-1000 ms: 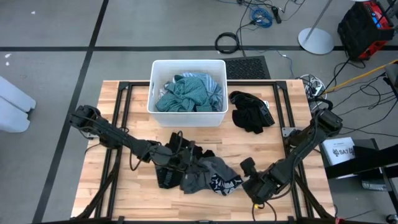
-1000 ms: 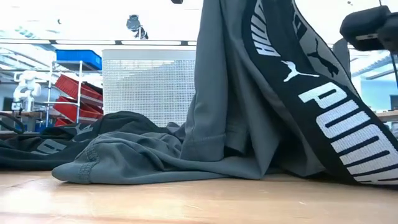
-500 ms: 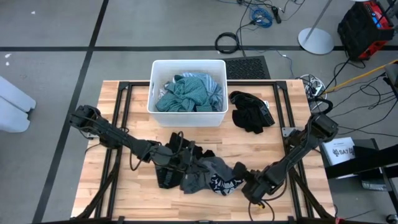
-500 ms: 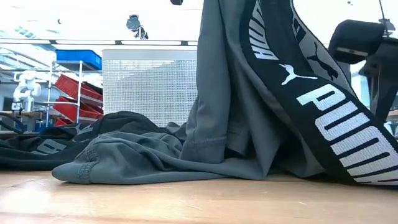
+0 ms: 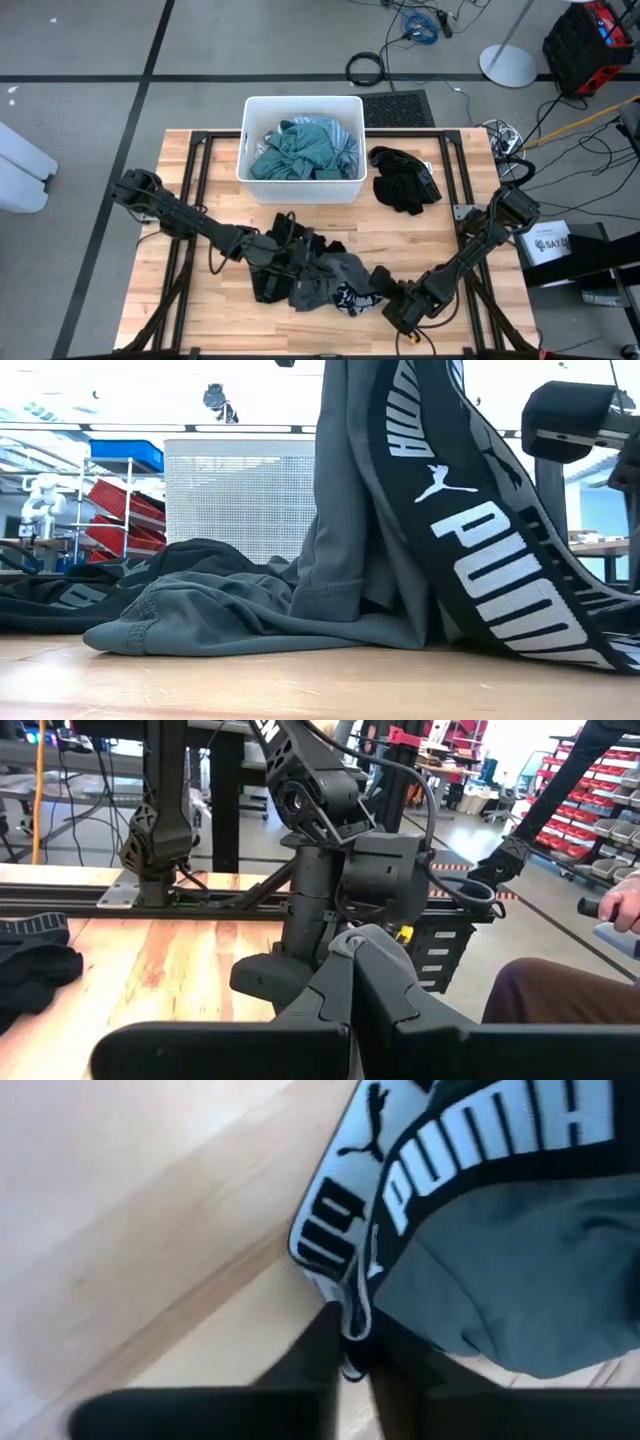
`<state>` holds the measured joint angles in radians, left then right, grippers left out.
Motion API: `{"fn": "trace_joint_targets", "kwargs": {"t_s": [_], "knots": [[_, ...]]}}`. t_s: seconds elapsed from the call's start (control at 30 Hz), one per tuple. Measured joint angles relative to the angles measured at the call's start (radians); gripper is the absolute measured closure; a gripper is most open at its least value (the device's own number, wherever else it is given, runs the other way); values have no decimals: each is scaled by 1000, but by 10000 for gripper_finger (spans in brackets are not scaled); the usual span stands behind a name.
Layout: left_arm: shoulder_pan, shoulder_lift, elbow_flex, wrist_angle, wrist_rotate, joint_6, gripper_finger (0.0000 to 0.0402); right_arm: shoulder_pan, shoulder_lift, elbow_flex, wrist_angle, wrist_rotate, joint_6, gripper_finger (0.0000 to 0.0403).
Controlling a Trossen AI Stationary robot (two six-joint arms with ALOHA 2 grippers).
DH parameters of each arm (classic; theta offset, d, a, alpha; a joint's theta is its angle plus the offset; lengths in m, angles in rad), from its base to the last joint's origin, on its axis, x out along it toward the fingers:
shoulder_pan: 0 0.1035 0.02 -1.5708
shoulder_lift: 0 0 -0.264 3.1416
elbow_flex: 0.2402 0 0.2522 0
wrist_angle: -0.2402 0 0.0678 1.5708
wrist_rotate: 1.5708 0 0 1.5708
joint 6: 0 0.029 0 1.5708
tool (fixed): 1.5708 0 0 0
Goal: Sort clothes
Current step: Put the gray underwear into the white bin
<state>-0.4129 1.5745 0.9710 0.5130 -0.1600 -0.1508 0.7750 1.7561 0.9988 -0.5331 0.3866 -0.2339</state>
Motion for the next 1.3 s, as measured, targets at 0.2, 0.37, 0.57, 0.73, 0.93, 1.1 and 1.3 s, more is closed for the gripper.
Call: {"fn": "trace_joint_targets", "kwargs": {"t_s": [0.2, 0.37, 0.57, 0.73, 0.93, 1.1, 1.3], "knots": [[0, 0, 0, 0, 36, 1, 400, 16, 0, 89, -126, 31, 39, 399], [0, 0, 0, 0, 110, 8, 400, 57, 0, 243, -299, 190, 50, 401], [0, 0, 0, 0, 189, 2, 400, 93, 0, 419, -322, 406, 35, 401], [-3, 0, 0, 0, 197, -1, 400, 78, 0, 474, -266, 487, -26, 402], [-8, 8, 0, 1, 197, -2, 400, 47, 0, 475, -142, 512, -165, 402], [-8, 11, 0, 2, 198, -1, 400, 40, 0, 475, -59, 580, -288, 403], [-8, 41, 0, 75, 199, 0, 400, 29, 0, 475, 20, 562, -387, 403]]}}
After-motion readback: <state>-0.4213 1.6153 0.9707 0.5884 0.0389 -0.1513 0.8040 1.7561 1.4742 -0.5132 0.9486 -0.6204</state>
